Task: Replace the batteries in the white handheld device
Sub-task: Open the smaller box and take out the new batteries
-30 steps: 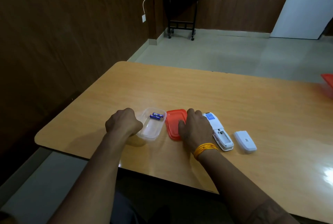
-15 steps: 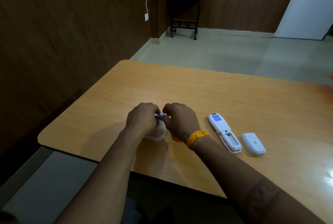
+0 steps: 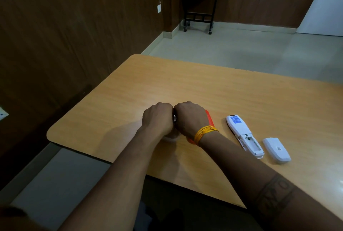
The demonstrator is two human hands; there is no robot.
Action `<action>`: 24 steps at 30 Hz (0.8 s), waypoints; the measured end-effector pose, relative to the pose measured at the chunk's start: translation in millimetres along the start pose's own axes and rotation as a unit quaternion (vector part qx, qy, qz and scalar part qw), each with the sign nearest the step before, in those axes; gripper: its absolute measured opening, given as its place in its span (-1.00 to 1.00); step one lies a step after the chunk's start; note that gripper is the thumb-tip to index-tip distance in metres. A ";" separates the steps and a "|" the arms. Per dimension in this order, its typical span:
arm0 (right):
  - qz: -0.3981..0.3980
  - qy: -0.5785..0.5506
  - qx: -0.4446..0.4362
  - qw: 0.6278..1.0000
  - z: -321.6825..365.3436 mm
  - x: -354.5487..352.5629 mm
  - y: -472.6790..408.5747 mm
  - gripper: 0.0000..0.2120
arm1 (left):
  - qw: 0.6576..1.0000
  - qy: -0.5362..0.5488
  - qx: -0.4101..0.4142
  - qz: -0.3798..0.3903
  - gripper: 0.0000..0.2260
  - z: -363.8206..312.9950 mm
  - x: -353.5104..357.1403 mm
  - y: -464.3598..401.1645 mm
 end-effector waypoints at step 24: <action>-0.019 -0.369 0.014 0.929 -31.0 0.9 12.3 -0.70 | 0.893 0.416 0.019 -0.170 -0.65 5.0 -30.1 28.8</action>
Point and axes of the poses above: each hand's wrist, its own y-axis away from the middle knuckle, its own x-axis out of the palm, z = x × y, the point moved 5 cm from there along -y, towards the middle knuckle, and after that the axes turned 11 degrees about z, right-handed, at the moved point
